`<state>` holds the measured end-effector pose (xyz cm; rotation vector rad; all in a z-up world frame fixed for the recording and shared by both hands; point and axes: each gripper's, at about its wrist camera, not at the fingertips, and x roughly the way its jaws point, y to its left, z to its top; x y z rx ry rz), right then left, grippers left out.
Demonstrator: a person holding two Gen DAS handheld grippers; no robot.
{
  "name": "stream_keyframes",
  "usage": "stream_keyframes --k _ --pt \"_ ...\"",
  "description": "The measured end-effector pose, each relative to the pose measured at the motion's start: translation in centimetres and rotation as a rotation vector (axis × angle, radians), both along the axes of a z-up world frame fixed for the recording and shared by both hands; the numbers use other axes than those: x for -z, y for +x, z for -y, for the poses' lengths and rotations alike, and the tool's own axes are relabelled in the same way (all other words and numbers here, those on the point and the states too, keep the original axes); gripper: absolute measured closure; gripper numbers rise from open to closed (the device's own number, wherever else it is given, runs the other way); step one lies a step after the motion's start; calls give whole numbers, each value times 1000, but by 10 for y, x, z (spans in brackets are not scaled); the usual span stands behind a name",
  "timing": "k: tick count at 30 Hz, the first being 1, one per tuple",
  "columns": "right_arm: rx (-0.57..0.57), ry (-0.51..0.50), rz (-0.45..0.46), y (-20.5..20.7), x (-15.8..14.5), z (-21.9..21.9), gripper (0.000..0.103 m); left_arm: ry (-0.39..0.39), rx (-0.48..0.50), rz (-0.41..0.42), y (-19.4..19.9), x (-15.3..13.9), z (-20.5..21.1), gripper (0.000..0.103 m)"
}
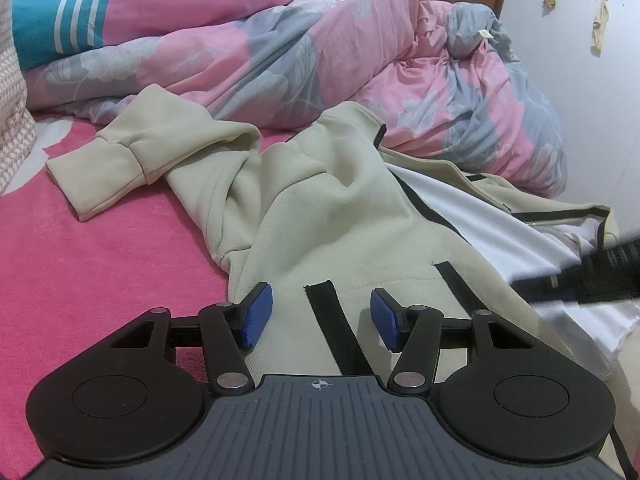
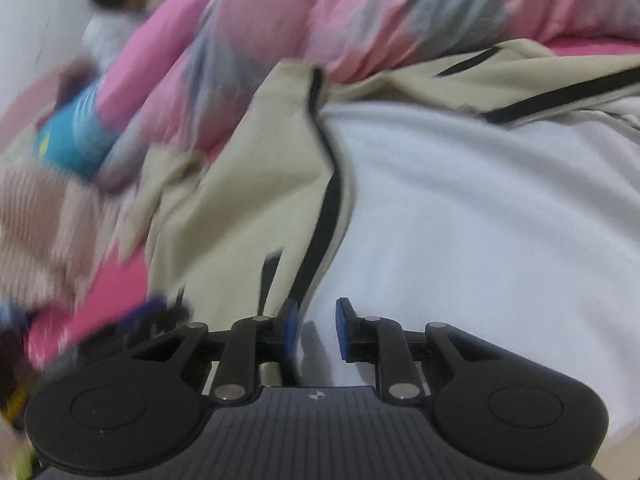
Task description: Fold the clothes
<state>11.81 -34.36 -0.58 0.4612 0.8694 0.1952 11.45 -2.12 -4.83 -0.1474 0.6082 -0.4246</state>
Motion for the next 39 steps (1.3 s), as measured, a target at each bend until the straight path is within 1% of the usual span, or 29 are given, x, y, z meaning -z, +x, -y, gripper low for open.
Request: stream_keyframes --k 3,5,6,8,9,10,13,16,19,22,25,27,30,34,39 --pt "80 134 8 21 6 21 80 -2 0 0 0 0 0 48" --pt "115 232 3 38 13 34 76 0 0 0 0 0 0 48" --pt "123 260 -2 46 17 38 74 1 1 0 0 0 0 48" --pt "113 290 -20 62 24 39 71 4 2 1 1 0 0 48" --pt "101 298 -31 70 28 39 66 5 2 1 1 0 0 47" --pt "90 306 -42 78 31 38 64 6 2 1 1 0 0 47" --pt "38 349 -80 97 42 37 63 7 2 1 0 0 1 47" --pt "-8 410 -110 97 46 43 62 4 2 1 0 0 1 47" --pt "-58 468 -139 81 50 49 63 5 2 1 0 0 1 47" --pt "-110 488 -133 63 53 50 63 3 2 1 1 1 1 47" --pt "-105 494 -109 59 52 47 63 -1 1 1 1 1 0 47" --pt "-94 497 -91 58 52 45 72 -2 1 1 1 1 1 47" --pt "-42 499 -76 61 55 44 80 -7 1 0 1 1 0 47" --pt "33 536 -48 69 60 49 80 -10 2 0 1 1 0 47" --pt "84 541 -7 79 64 46 80 -9 2 0 0 1 0 47"
